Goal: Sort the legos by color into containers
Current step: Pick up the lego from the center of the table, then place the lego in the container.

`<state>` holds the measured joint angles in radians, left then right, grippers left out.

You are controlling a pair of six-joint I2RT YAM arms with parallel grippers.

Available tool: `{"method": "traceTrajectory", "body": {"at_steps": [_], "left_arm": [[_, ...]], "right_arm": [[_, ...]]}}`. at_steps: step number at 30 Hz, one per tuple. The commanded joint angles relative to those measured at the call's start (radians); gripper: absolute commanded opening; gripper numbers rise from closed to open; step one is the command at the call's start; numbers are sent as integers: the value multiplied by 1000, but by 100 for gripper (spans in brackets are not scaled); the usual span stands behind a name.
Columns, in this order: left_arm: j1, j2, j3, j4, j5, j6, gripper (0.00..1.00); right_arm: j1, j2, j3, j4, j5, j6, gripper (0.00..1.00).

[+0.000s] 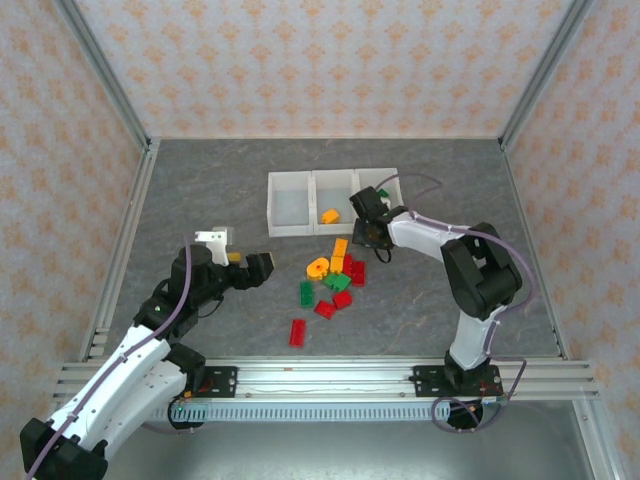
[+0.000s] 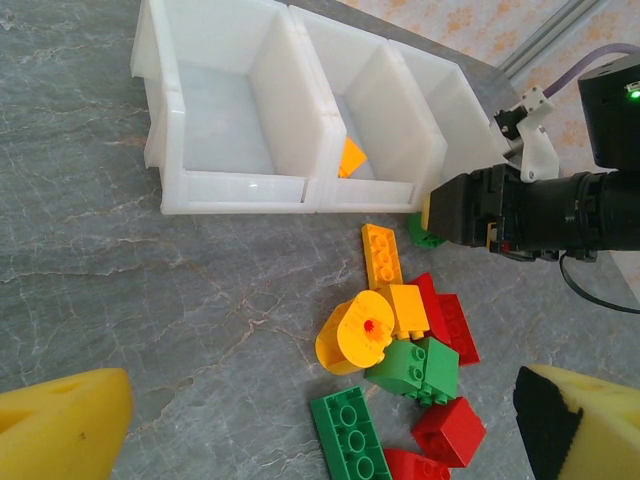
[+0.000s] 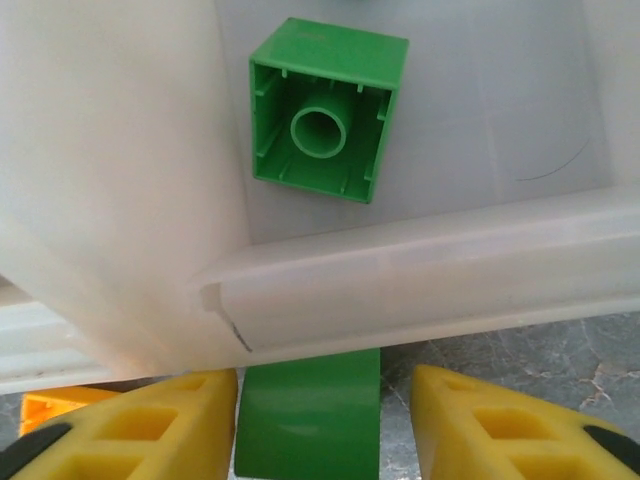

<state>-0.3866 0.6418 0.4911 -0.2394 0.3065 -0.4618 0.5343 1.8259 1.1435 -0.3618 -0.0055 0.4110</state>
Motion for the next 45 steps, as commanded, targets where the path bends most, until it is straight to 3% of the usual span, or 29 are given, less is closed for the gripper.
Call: {"method": "traceTrajectory", "body": {"at_steps": [1, 7, 16, 27, 37, 45], "left_arm": [[-11, -1, 27, -11, -8, 11, 99], [-11, 4, 27, -11, -12, 11, 99], [-11, 4, 26, -11, -12, 12, 99], [-11, -7, 27, -9, -14, 16, 99], [-12, -40, 23, -4, -12, 17, 99], [-14, -45, 21, 0, -11, 20, 99]], "right_arm": [[1, 15, -5, -18, 54, -8, 46], [1, 12, -24, -17, 83, -12, 39], [3, -79, -43, -54, 88, -21, 18], [44, -282, 75, -128, 50, -46, 15], [34, -124, 297, -170, 77, -169, 13], [-77, -25, 377, -176, 46, -231, 13]]}}
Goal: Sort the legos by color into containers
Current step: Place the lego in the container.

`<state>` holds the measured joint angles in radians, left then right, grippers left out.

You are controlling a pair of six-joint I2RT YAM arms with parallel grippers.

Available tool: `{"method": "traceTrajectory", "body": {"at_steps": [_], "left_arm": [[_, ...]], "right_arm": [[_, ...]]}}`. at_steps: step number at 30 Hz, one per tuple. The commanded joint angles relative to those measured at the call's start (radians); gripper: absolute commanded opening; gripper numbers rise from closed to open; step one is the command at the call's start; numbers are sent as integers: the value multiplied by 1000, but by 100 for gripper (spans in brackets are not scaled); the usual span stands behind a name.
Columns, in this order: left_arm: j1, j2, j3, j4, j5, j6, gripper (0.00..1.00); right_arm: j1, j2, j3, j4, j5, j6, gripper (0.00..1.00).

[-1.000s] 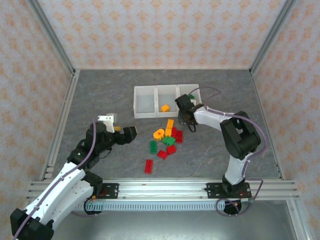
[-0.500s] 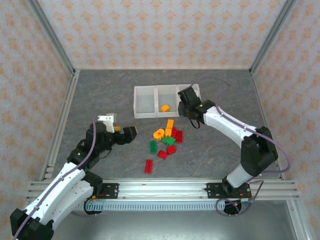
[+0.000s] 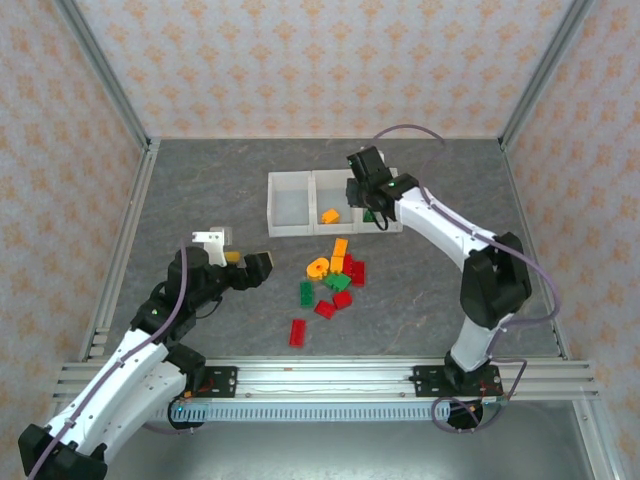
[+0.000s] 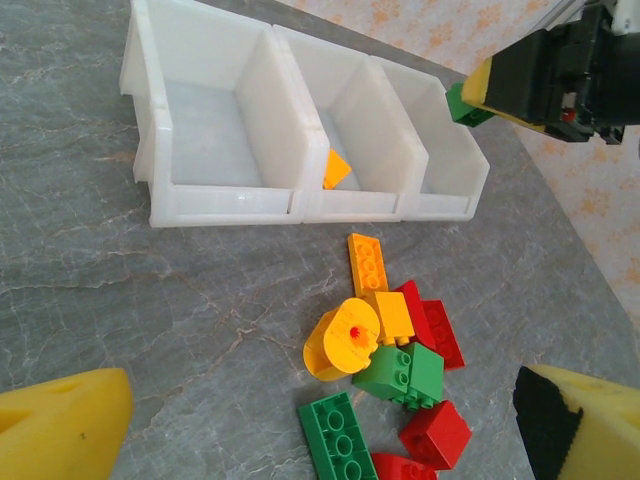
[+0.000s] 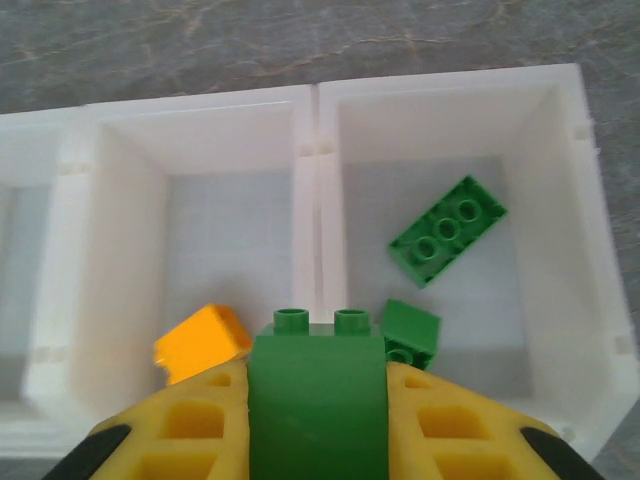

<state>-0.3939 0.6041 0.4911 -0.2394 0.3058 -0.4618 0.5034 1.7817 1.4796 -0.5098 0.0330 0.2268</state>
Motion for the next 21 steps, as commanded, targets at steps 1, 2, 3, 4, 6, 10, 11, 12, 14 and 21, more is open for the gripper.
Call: {"method": "traceTrajectory", "body": {"at_steps": [1, 2, 3, 4, 6, 10, 11, 12, 14, 21], "left_arm": [[-6, -7, 21, 0, -11, 20, 99], [-6, -7, 21, 0, -11, 20, 99], [-6, -8, 21, 0, -10, 20, 99], [-6, -10, 21, 0, -11, 20, 99], [-6, -13, 20, 0, -13, 18, 99], [-6, -15, 20, -2, -23, 17, 99], [-6, -15, 20, -2, -23, 17, 99], [-8, -14, 20, -2, -23, 17, 99], [-8, -13, 20, -3, -25, 17, 99], [-10, -9, 21, -5, -30, 17, 99]], "right_arm": [[-68, 32, 46, -26, -3, -56, 13], [-88, 43, 53, -27, -18, -65, 13], [-103, 55, 56, -21, -31, -76, 14], [-116, 67, 60, -13, -40, -85, 14], [-135, 98, 78, -8, -68, -103, 14], [-157, 170, 130, -17, -110, -136, 15], [-159, 183, 139, -16, -117, -140, 15], [-159, 198, 150, -15, -124, -145, 15], [-160, 221, 168, -9, -142, -152, 16], [-161, 276, 203, -11, -149, -159, 39]]}}
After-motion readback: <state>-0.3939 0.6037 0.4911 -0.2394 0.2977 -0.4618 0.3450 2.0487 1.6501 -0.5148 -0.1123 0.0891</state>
